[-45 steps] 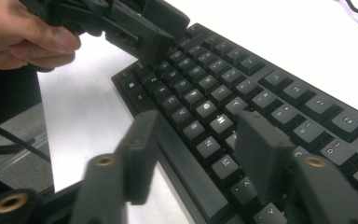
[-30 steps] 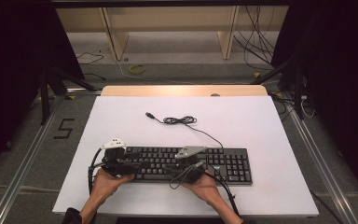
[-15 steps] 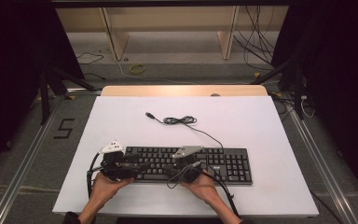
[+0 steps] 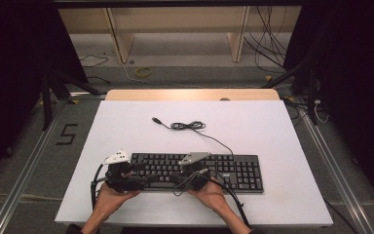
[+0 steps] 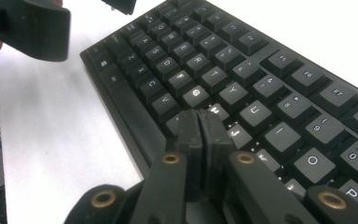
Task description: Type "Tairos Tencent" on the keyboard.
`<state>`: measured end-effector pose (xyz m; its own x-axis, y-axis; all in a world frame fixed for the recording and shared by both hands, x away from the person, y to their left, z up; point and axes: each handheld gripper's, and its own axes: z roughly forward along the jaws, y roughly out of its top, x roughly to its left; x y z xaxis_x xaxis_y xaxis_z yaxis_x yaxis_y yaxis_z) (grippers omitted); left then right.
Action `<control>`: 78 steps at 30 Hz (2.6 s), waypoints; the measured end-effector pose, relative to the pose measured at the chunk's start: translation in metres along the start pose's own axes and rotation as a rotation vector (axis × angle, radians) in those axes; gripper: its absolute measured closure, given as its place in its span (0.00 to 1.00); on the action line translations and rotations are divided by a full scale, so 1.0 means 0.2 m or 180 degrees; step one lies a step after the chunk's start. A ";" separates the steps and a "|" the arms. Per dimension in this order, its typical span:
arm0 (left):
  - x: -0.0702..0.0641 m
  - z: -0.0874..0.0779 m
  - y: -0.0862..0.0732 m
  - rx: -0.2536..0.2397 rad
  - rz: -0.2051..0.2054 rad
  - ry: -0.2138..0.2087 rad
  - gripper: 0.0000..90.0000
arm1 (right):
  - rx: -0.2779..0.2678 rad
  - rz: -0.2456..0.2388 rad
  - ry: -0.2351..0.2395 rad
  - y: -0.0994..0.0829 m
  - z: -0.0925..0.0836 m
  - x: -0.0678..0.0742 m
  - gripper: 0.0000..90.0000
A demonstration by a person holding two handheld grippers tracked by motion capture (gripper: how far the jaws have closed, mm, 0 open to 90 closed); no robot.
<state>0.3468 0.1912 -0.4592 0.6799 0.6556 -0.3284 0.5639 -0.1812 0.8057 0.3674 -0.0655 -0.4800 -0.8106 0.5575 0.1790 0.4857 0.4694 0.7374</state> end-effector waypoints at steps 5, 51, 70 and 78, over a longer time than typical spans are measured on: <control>0.00 -0.01 -0.01 0.0006 0.0009 -0.0003 0.28 | 0.0018 0.0004 -0.0004 0.00 0.01 0.00 0.99; 0.02 0.00 0.00 0.0011 0.0003 0.0049 0.30 | -0.0258 0.0238 0.0054 -0.02 -0.14 -0.08 0.83; 0.05 0.03 0.00 0.0062 0.0008 0.0105 0.32 | -0.0340 0.0293 0.0052 -0.06 -0.22 -0.11 0.62; 0.06 0.05 0.01 0.0062 -0.0032 0.0078 0.34 | -0.0351 0.0293 -0.0001 -0.08 -0.25 -0.11 0.52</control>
<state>0.3599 0.1912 -0.4658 0.6626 0.6752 -0.3242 0.5799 -0.1885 0.7926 0.3607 -0.1192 -0.4632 -0.7642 0.5950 0.2489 0.5190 0.3381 0.7851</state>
